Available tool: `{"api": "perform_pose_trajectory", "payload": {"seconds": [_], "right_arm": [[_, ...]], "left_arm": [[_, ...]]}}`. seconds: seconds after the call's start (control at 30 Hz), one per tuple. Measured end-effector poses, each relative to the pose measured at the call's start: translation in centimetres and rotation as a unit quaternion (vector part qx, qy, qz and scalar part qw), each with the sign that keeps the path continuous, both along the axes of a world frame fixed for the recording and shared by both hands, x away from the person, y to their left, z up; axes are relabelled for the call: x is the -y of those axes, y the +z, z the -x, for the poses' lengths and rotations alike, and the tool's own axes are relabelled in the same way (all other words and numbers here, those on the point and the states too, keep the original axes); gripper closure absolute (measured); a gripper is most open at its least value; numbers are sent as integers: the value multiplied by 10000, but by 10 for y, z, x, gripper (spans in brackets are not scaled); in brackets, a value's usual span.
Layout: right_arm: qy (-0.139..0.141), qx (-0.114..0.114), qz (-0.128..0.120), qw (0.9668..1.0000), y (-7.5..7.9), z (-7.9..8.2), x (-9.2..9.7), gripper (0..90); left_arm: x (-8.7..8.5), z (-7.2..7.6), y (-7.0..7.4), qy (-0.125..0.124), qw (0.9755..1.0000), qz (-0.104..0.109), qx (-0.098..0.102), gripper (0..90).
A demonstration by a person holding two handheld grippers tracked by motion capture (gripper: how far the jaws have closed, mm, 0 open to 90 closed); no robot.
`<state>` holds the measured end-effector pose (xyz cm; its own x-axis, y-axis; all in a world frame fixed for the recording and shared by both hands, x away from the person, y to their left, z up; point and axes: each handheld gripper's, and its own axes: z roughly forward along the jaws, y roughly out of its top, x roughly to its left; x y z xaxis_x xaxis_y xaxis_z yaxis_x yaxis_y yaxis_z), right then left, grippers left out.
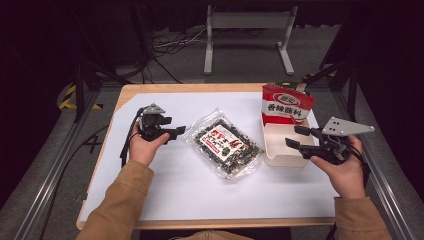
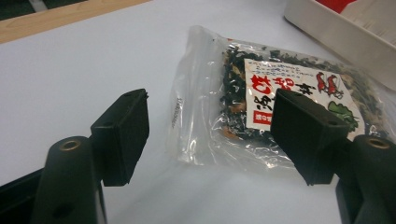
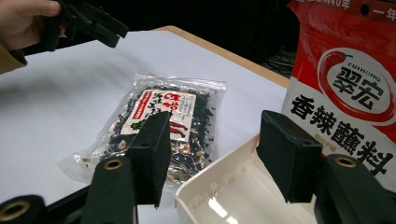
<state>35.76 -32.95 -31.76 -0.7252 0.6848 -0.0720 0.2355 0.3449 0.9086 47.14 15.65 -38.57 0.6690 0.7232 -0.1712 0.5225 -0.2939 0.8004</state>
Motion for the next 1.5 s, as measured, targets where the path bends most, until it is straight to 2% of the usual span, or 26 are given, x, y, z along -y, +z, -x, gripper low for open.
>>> {"api": "perform_pose_trajectory", "payload": {"seconds": [0.27, 0.37, 0.43, 0.5, 0.57, 0.8, 1.0, 1.17, 1.3, 1.4, 1.5], "right_arm": [[77, -29, -56, 10000, 2, 3, -4, 448], [109, -15, -47, 9999, 2, 4, -6, 445], [132, 8, -61, 9999, 2, 3, -6, 445], [126, -11, -62, 9999, 1, 3, -5, 447], [132, -33, -73, 9999, -1, 2, -5, 451], [157, -93, -101, 9998, -3, 1, -6, 457], [170, -114, -112, 9997, -4, 1, -6, 459], [204, -139, -96, 9997, -5, 0, -8, 464], [251, -155, -86, 9995, -6, 0, -9, 475], [278, -160, -82, 9995, -6, 0, -10, 476], [278, -174, -88, 9994, -7, 0, -10, 476]], "left_arm": [[-1, -15, -15, 125, 9997, -138, -166, 309], [-1, -19, -21, 224, 9988, -387, -198, 309], [-2, -24, -26, 275, 9985, -335, -342, 306], [-4, -26, -29, 289, 9982, -360, -391, 306], [-4, -30, -33, 254, 9980, -218, -544, 311], [-2, -37, -42, 205, 9965, -18, -811, 348], [1, -41, -47, 168, 9953, -13, -955, 392], [0, -43, -50, 178, 9928, 154, -1176, 482], [-1, -45, -51, 164, 9920, 184, -1241, 512], [2, -46, -54, 169, 9904, 205, -1353, 536], [4, -46, -55, 151, 9903, 192, -1365, 555]]}}
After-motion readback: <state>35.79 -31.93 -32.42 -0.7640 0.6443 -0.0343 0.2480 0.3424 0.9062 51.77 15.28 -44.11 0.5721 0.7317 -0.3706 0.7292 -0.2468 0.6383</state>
